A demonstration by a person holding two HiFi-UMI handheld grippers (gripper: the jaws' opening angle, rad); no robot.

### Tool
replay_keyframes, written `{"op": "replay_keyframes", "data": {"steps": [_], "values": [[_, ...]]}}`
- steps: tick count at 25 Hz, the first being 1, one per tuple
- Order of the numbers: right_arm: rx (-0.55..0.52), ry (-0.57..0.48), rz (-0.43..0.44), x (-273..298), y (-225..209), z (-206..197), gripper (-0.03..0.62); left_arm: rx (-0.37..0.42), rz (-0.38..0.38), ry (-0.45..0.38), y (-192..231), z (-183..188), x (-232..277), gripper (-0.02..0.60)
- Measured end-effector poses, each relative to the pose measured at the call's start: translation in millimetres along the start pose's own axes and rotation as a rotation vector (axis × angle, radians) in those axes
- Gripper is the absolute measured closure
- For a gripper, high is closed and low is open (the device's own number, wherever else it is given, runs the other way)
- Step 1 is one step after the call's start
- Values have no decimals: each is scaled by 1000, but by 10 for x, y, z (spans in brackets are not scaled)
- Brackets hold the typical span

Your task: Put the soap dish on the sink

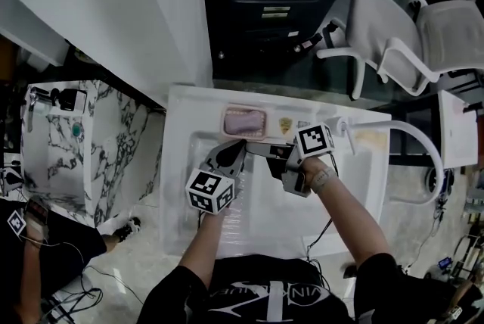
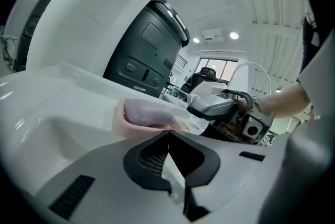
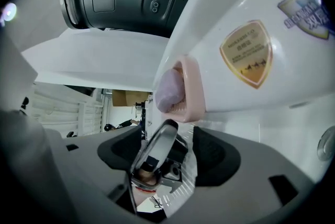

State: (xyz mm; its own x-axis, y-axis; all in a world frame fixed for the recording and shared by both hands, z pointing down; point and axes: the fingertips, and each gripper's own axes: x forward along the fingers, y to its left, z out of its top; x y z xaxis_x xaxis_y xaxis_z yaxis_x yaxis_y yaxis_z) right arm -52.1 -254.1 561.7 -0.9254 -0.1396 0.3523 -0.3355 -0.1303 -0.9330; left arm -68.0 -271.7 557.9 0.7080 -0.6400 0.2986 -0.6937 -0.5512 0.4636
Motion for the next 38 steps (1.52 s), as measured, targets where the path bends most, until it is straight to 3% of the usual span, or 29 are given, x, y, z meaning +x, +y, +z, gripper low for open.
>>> {"op": "replay_keyframes", "data": {"steps": [6,8,13,17,23,38], "values": [[32,-69,18,-100,-74,-77,304,9,8,5,-25,20,-19,565],[11,-75,17,-118,-97,-123,343,17,15,9,-27,24,-35,565],[-125,-87,21,-129,-36,-209,494,56,58,15,-16,90,-140,565],[-316,-87,-17,-172,53,-259,540,69,78,-2,-28,169,-230,565],[-548,-171,-83,-322,181,-294,557,89,120,-32,-78,235,-435,566],[-830,-383,-232,-896,273,-598,563,111,244,-115,-342,228,-1159,568]]}}
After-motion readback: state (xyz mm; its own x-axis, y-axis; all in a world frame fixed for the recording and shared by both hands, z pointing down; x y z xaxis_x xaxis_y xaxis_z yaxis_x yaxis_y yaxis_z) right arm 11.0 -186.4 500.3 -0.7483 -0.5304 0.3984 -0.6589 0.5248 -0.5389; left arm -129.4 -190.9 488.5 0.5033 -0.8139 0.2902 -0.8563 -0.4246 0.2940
